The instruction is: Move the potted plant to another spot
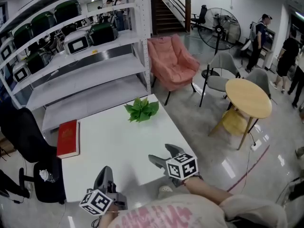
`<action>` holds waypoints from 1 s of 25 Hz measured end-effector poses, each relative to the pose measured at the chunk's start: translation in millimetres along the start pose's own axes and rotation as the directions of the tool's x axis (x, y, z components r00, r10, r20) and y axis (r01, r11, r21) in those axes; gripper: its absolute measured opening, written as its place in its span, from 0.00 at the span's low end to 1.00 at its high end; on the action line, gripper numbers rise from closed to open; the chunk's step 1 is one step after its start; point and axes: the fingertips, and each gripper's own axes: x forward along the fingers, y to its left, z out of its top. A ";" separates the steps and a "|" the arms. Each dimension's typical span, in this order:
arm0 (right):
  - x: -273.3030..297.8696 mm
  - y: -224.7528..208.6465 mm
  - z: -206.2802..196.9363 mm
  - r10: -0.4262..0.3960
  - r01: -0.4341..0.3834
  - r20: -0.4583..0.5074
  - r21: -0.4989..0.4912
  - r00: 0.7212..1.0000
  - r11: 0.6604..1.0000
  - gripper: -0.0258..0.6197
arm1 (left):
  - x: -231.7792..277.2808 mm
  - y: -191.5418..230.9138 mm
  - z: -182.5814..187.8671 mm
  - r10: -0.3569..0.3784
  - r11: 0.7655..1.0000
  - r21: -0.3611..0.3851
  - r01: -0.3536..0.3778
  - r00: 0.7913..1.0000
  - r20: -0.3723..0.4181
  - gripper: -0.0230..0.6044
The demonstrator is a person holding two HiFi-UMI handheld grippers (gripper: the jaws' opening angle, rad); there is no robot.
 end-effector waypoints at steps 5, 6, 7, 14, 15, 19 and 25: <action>-19.9 12.2 -3.4 -0.004 0.003 0.044 0.027 0.999 1.000 0.33 | -12.4 -6.9 -5.7 -0.029 1.000 0.011 0.029 1.000 -0.012 0.04; -23.4 16.3 -4.8 0.003 -0.005 0.048 0.033 0.999 0.999 0.31 | -15.6 -7.7 -6.8 -0.031 0.999 0.012 0.031 0.999 -0.015 0.04; -26.7 20.0 -6.4 0.010 -0.012 0.051 0.040 0.999 0.999 0.27 | -18.8 -8.6 -8.1 -0.034 0.999 0.012 0.034 0.999 -0.018 0.04; -44.1 38.9 -20.4 0.039 -0.046 0.077 0.102 0.996 0.994 0.08 | -39.8 -7.6 -23.1 -0.033 0.999 0.016 0.034 0.999 -0.040 0.04; -46.3 40.4 -22.5 0.039 -0.046 0.077 0.104 0.996 0.993 0.07 | -42.5 -7.4 -24.6 -0.031 0.999 0.018 0.032 0.999 -0.041 0.04; -54.8 40.7 -30.2 0.011 -0.018 0.074 0.096 0.997 0.995 0.05 | -51.4 -7.5 -31.2 -0.028 1.000 0.013 0.029 0.998 -0.048 0.04; -68.4 32.7 -37.5 -0.050 0.045 0.074 0.065 0.996 0.997 0.05 | -60.6 -9.3 -41.7 -0.023 0.999 0.039 0.025 0.998 -0.058 0.04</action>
